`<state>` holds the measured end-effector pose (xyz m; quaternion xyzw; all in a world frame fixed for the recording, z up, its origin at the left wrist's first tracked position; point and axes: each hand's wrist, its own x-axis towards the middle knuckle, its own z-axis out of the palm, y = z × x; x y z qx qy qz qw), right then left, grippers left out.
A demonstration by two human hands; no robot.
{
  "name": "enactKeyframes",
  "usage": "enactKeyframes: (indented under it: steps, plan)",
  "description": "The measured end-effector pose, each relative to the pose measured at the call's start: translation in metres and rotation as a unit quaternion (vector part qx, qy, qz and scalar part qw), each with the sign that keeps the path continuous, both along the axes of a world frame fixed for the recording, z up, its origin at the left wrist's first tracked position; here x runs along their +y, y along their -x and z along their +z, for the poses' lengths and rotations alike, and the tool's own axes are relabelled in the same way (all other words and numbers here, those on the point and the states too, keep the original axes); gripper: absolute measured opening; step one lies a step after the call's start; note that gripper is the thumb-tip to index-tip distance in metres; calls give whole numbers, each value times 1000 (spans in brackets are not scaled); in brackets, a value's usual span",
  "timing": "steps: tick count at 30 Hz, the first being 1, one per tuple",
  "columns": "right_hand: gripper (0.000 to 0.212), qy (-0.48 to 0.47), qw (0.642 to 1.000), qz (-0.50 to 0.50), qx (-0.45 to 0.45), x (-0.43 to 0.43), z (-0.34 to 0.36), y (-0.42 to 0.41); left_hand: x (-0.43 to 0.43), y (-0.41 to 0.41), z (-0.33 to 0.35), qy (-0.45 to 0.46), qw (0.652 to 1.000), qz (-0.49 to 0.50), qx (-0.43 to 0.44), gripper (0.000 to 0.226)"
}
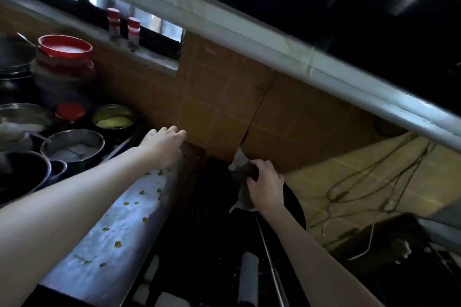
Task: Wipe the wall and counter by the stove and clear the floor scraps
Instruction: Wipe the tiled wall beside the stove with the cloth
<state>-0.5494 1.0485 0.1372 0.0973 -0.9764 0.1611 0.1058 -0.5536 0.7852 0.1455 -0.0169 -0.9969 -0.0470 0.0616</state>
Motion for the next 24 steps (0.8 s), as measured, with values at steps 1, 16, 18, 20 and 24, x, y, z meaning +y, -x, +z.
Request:
enactKeyframes:
  steps: [1, 16, 18, 20, 24]
  plan:
    - [30, 8, 1000, 3, -1, 4, -1, 6, 4, 3, 2, -15, 1000, 5, 7, 35]
    - [36, 182, 970, -58, -147, 40, -8, 125, 68, 71, -22, -44, 996, 52, 55, 48]
    - [35, 215, 968, -46, -122, 40, -17, 141, 77, 81, -27, -55, 995, 51, 61, 48]
    - [35, 229, 968, -37, -94, 41, -26, 154, 85, 91, -29, -52, 995, 47, 65, 49]
    - [23, 188, 982, 4, 8, 51, -30, 178, 94, 115, -23, -35, 997, 51, 53, 54]
